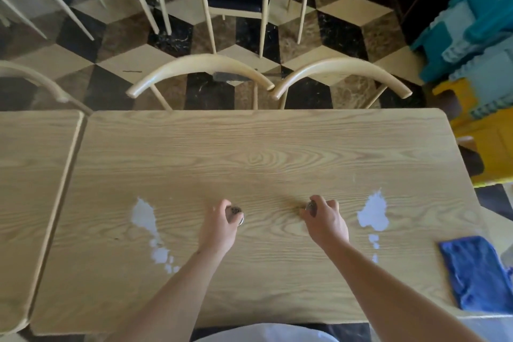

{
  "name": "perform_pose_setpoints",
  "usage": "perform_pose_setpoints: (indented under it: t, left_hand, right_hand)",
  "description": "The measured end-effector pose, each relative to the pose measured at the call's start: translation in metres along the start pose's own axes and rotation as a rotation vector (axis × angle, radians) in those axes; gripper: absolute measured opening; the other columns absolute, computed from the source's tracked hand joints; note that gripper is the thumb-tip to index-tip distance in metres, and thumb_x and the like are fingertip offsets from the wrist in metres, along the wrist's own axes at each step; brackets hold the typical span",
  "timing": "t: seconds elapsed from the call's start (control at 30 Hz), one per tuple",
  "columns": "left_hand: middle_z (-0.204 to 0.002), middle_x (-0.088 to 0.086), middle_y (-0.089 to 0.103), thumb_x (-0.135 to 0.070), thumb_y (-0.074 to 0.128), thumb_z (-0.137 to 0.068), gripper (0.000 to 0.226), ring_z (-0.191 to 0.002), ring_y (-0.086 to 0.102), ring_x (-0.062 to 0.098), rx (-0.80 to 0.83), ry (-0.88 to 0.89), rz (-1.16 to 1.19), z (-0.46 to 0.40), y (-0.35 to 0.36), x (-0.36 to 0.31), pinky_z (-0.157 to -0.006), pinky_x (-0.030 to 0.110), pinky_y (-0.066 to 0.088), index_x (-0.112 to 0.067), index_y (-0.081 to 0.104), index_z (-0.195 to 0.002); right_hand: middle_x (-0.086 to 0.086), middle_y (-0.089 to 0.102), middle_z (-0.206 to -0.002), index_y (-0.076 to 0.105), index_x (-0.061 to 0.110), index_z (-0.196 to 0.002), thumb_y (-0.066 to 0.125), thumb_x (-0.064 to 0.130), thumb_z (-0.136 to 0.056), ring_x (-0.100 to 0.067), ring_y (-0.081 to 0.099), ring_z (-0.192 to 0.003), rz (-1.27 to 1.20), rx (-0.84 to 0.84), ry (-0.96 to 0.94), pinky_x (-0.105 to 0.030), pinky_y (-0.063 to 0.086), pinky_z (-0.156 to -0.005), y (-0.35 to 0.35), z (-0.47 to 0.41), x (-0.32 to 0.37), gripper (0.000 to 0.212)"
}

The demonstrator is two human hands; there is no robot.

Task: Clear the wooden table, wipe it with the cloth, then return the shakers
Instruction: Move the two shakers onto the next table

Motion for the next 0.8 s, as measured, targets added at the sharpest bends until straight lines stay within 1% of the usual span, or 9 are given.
perform_pose_setpoints:
  t: [0.1, 0.17, 0.27, 0.3, 0.4, 0.47, 0.57, 0.7, 0.8]
  left_hand:
    - [-0.096, -0.005, 0.06, -0.039, 0.068, -0.082, 0.029, -0.091, 0.059, 0.022, 0.035, -0.002, 0.007, 0.005, -0.002, 0.012, -0.08, 0.036, 0.05, -0.024, 0.059, -0.104]
    - [-0.089, -0.008, 0.063, -0.041, 0.069, -0.079, 0.025, -0.084, 0.059, 0.015, 0.043, 0.064, 0.052, 0.013, -0.002, 0.021, -0.076, 0.033, 0.048, -0.029, 0.061, -0.098]
    - [-0.086, -0.024, 0.067, -0.029, 0.076, -0.08, 0.019, -0.086, 0.058, -0.005, 0.186, 0.084, 0.152, 0.029, -0.001, 0.035, -0.077, 0.013, 0.043, -0.041, 0.063, -0.089]
    - [-0.087, -0.026, 0.068, -0.031, 0.077, -0.078, 0.019, -0.083, 0.06, -0.006, 0.259, 0.049, 0.162, 0.033, 0.0, 0.04, -0.075, 0.01, 0.043, -0.043, 0.065, -0.087]
    - [-0.099, -0.01, 0.069, -0.04, 0.071, -0.071, 0.028, -0.073, 0.068, 0.014, 0.454, -0.076, 0.147, 0.04, 0.004, 0.056, -0.062, 0.024, 0.053, -0.043, 0.067, -0.099]
    - [-0.098, 0.0, 0.069, -0.036, 0.065, -0.074, 0.027, -0.071, 0.071, 0.017, 0.519, -0.096, 0.101, 0.044, 0.009, 0.058, -0.059, 0.03, 0.055, -0.044, 0.064, -0.1]
    - [-0.086, -0.001, 0.065, -0.037, 0.058, -0.065, 0.031, -0.069, 0.063, 0.017, 0.505, -0.085, -0.01, 0.054, 0.016, 0.053, -0.063, 0.035, 0.053, -0.042, 0.056, -0.095]
    - [-0.094, -0.012, 0.05, -0.023, 0.064, -0.072, 0.034, -0.079, 0.056, 0.012, 0.381, -0.072, -0.136, 0.076, 0.022, 0.04, -0.067, 0.024, 0.042, -0.031, 0.055, -0.104]
    - [-0.095, -0.009, 0.055, -0.016, 0.067, -0.073, 0.032, -0.076, 0.056, 0.003, 0.309, -0.081, -0.089, 0.096, 0.031, 0.042, -0.063, 0.015, 0.04, -0.028, 0.057, -0.1]
  right_hand:
    - [-0.001, 0.046, -0.119, 0.051, 0.034, -0.129, 0.058, 0.045, -0.09, -0.023, 0.056, -0.078, -0.009, 0.078, -0.009, -0.032, 0.047, -0.068, 0.014, 0.005, -0.008, 0.041]
    - [0.002, 0.045, -0.114, 0.051, 0.035, -0.123, 0.061, 0.043, -0.086, -0.02, 0.057, -0.074, -0.033, 0.108, -0.012, -0.03, 0.046, -0.065, 0.024, 0.014, -0.017, 0.039]
    - [0.005, 0.046, -0.109, 0.049, 0.036, -0.113, 0.065, 0.039, -0.082, -0.018, 0.056, -0.069, -0.043, 0.132, -0.018, -0.031, 0.048, -0.065, 0.037, 0.031, -0.036, 0.034]
    - [0.006, 0.045, -0.108, 0.049, 0.036, -0.111, 0.065, 0.038, -0.082, -0.018, 0.056, -0.069, -0.043, 0.136, -0.014, -0.031, 0.048, -0.065, 0.04, 0.037, -0.043, 0.033]
    - [0.007, 0.045, -0.105, 0.047, 0.037, -0.107, 0.064, 0.035, -0.081, -0.019, 0.058, -0.067, -0.053, 0.126, -0.009, -0.032, 0.049, -0.063, 0.047, 0.048, -0.059, 0.03]
    - [0.007, 0.045, -0.105, 0.046, 0.037, -0.106, 0.064, 0.035, -0.081, -0.02, 0.061, -0.068, -0.057, 0.121, -0.02, -0.033, 0.051, -0.062, 0.049, 0.051, -0.066, 0.031]
    - [0.007, 0.045, -0.107, 0.046, 0.036, -0.108, 0.064, 0.034, -0.08, -0.02, 0.062, -0.07, -0.049, 0.142, -0.038, -0.034, 0.053, -0.061, 0.049, 0.049, -0.069, 0.034]
    - [0.006, 0.045, -0.11, 0.045, 0.032, -0.116, 0.065, 0.034, -0.078, -0.022, 0.06, -0.075, -0.045, 0.174, -0.055, -0.031, 0.048, -0.063, 0.045, 0.045, -0.072, 0.043]
    - [0.006, 0.045, -0.11, 0.045, 0.031, -0.116, 0.065, 0.035, -0.078, -0.021, 0.06, -0.078, -0.038, 0.205, -0.084, -0.029, 0.044, -0.058, 0.041, 0.044, -0.079, 0.043]
Point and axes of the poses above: each hand's wrist, its own z-axis away from the middle knuckle, its own y-axis out of the palm, x = y × z, the point moved 3 cm from there along -z, towards the middle knuckle
